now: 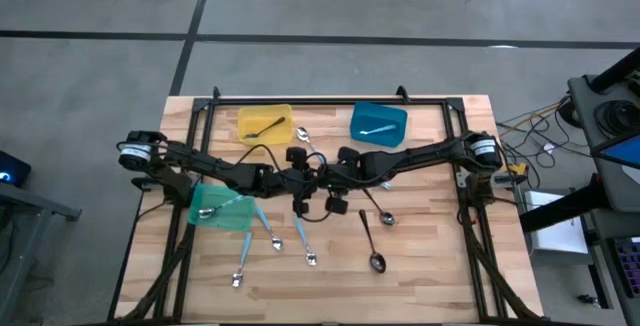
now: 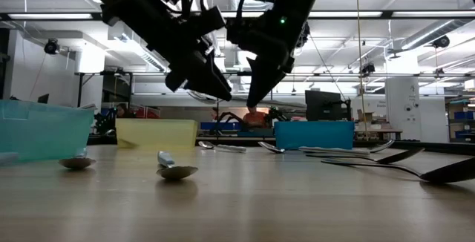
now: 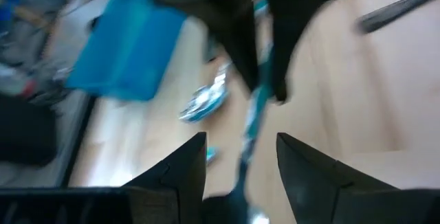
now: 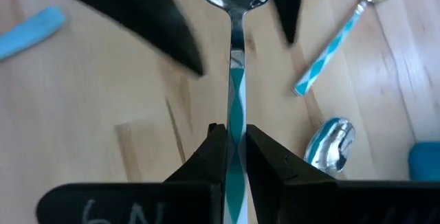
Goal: Sort silverware by color (type)
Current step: Put the blue patterned spoon into the green bin
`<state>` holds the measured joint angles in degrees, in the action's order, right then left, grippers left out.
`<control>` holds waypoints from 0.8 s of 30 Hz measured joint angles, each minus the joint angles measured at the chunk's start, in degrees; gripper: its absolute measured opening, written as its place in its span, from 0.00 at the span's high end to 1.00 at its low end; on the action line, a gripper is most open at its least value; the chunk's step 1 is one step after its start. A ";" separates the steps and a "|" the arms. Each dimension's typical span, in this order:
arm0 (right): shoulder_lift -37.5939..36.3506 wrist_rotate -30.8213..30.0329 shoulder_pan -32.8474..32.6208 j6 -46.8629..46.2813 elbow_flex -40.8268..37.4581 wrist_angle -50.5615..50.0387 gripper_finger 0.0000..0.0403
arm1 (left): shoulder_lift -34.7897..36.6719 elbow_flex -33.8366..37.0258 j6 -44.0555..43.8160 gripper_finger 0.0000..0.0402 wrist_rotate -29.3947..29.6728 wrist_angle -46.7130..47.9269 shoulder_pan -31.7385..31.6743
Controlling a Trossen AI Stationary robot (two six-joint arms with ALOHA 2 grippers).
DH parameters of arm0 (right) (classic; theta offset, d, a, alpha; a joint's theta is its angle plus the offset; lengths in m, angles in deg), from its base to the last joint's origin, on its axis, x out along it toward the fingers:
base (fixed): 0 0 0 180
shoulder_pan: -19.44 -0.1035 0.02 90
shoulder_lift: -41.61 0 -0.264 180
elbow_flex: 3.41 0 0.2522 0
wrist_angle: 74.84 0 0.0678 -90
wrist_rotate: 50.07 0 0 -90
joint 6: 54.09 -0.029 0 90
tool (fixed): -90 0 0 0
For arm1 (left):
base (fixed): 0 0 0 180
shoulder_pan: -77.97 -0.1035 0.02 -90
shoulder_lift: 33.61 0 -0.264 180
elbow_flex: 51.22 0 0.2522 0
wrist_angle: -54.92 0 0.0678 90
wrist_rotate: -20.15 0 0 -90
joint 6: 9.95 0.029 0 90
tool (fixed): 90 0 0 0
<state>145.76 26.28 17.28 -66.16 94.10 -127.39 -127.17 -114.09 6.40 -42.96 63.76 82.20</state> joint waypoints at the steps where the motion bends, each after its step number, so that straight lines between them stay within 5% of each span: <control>1: 0.03 0.03 0.21 -0.78 0.00 0.03 0.94 | 0.00 0.01 0.28 0.61 1.77 0.60 -0.02; 24: -0.05 5.12 3.10 -11.74 0.82 0.94 0.94 | -0.26 0.08 4.26 0.49 2.09 -0.64 0.02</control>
<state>145.70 31.40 20.38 -77.90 94.91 -126.45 -127.43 -114.01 10.65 -40.87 63.11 82.22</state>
